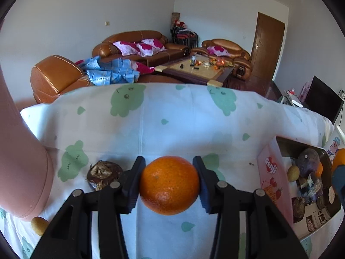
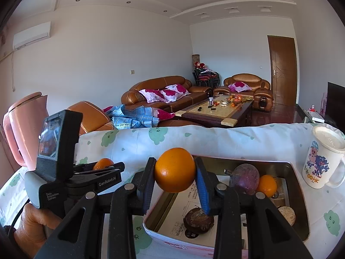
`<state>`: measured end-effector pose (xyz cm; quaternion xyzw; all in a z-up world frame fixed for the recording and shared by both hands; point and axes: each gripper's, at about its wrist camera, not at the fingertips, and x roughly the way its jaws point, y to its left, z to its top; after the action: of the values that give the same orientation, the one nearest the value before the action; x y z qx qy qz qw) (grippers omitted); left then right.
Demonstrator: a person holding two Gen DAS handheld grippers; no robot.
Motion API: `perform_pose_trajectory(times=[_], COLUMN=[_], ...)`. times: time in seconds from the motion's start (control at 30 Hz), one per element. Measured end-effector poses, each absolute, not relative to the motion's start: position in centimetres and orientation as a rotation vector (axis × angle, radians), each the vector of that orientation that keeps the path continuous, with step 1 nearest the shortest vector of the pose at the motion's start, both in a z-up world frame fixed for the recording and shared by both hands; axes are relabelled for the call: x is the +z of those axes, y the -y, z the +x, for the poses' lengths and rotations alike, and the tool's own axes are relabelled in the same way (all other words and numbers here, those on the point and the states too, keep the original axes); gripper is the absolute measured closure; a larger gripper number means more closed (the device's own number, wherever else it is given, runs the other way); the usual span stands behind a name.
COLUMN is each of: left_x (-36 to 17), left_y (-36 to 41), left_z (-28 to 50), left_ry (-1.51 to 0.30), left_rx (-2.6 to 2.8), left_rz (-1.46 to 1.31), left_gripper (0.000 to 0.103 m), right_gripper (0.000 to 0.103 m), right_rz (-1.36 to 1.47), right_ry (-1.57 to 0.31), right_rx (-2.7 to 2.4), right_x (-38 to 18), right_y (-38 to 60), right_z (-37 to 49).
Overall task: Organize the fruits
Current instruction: 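Grasp an orange with the right tool while the left tool grasps another orange, then carry both held oranges over the pink tin with both tools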
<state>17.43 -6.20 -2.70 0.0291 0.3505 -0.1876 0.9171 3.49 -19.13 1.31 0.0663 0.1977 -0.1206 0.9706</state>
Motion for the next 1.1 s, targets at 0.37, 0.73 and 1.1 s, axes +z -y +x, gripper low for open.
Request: perform_pose_trajectory(times=[0.37, 0.73, 1.1], left_x=[-1.6, -0.5, -0.2], left_y=[2.8, 1.4, 1.4], left_z=[11.9, 7.2, 5.1], left_ry=[-0.638, -0.513, -0.470], left_rx=[-0.413, -0.252, -0.217], left_rz=[-0.056, 0.008, 0.037], left_gripper=[0.056, 0.056, 0.056], right_gripper=[0.066, 0.066, 0.066], right_rz=[0.110, 0.059, 0.014], right_ry=[-0.381, -0.385, -0.376], right_rx=[-0.236, -0.209, -0.228], right_x=[1.5, 0.7, 1.0], right_y=[18.5, 17.2, 16.4], right_z=[3.1, 2.8, 0.5])
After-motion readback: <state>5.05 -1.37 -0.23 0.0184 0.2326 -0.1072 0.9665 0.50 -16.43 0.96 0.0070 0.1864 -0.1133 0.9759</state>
